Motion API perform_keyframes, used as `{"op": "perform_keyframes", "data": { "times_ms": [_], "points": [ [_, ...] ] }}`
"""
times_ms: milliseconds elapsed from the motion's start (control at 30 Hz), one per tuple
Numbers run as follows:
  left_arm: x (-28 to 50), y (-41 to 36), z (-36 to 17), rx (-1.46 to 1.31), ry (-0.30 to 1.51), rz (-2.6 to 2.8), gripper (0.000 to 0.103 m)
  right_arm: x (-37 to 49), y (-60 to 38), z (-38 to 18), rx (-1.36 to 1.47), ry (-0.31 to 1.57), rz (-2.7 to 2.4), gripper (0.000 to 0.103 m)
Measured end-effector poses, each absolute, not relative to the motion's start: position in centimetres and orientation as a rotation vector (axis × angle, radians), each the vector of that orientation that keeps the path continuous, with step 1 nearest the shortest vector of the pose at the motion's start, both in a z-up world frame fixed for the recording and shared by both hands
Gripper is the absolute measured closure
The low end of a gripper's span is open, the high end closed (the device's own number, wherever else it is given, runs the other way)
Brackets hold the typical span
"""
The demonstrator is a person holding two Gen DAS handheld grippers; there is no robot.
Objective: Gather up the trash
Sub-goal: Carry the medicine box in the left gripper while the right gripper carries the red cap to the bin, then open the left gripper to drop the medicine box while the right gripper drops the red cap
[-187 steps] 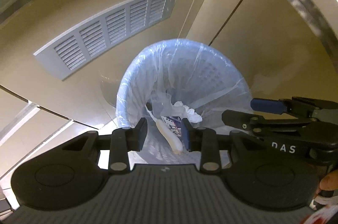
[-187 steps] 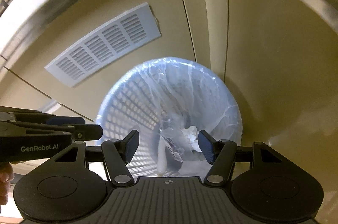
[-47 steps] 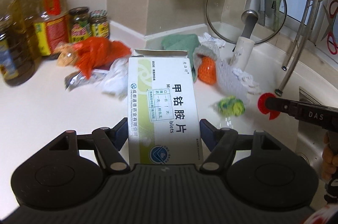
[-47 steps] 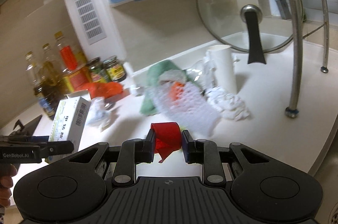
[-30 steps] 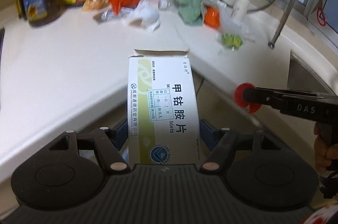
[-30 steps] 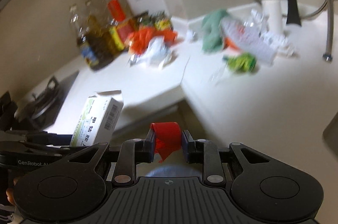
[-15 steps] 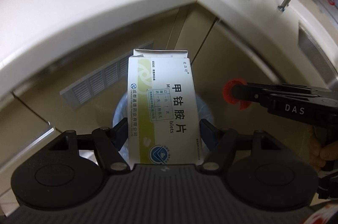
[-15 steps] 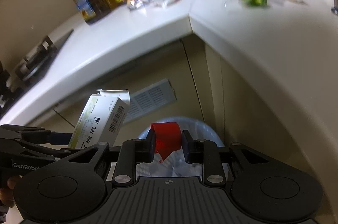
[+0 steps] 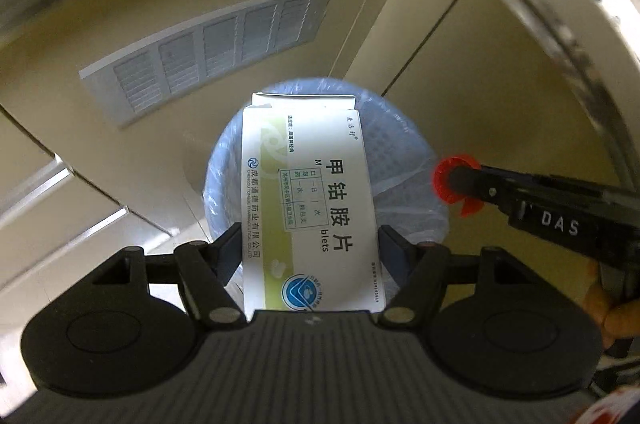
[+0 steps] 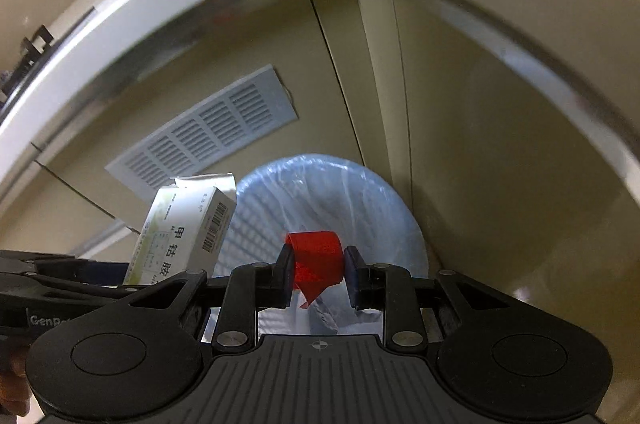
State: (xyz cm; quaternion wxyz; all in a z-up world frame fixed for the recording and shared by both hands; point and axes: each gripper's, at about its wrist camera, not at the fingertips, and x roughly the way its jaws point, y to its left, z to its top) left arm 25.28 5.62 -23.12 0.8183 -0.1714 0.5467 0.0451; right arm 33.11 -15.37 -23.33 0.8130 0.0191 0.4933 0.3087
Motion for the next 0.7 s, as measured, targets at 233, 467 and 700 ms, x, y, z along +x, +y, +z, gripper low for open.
{"op": "perform_keyframes", "data": {
  "times_ms": [233, 467, 700],
  "points": [
    [26.6, 5.7, -26.0, -0.422, 1.193, 0.136, 0.034, 34.0, -15.3, -25.3, 0.036, 1.078, 0.647, 0.077],
    [27.3, 5.4, -27.4, -0.426, 1.203, 0.152, 0.033, 35.1, -15.8, -26.6, 0.046, 1.088, 0.626, 0.077],
    [27.8, 5.6, -28.2, -0.434, 1.214, 0.193, 0.033, 35.7, -15.8, -27.4, 0.057, 1.104, 0.62, 0.077]
  ]
}}
